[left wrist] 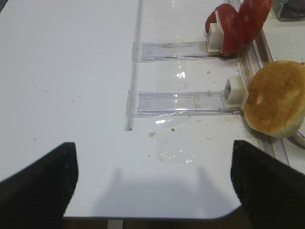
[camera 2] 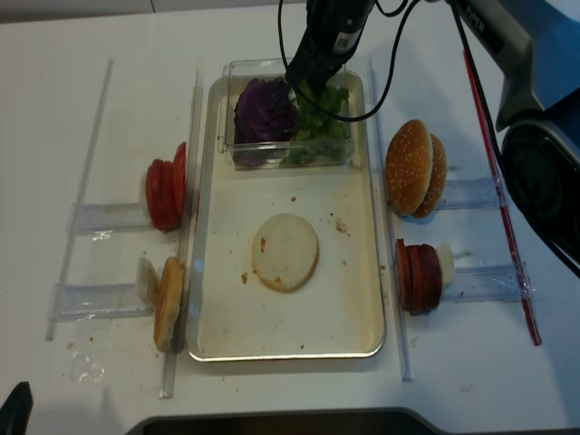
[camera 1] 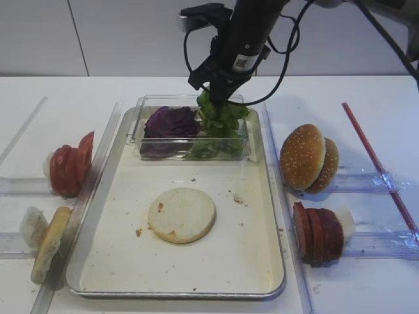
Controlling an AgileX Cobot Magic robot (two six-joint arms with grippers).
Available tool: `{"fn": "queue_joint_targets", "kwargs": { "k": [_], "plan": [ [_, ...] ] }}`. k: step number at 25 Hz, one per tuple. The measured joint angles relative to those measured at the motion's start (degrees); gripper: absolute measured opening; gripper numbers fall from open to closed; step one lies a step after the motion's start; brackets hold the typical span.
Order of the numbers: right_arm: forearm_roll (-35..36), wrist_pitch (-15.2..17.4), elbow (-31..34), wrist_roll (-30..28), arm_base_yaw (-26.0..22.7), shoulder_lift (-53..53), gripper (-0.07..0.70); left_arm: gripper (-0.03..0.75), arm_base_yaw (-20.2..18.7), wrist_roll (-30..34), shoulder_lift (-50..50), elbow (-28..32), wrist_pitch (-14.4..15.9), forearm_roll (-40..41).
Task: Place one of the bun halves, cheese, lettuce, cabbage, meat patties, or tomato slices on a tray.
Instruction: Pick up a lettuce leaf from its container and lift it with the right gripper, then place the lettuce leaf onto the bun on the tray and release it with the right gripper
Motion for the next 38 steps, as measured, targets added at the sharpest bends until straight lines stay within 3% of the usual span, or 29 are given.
{"fn": "queue_joint_targets", "kwargs": {
  "k": [22,31,38],
  "plan": [
    [-0.19,0.74,0.47,3.74,0.43,-12.54,0.049,0.598,0.0,0.0,0.0,0.0,0.0,0.0],
    [5.19,0.74,16.2,3.77,0.43,-21.95,0.048,0.598,0.0,0.0,0.0,0.0,0.0,-0.1],
    [8.68,0.64,27.73,0.25,2.93,-29.98,0.048,0.6,0.0,0.0,0.0,0.0,0.0,-0.1]
  ]
}}
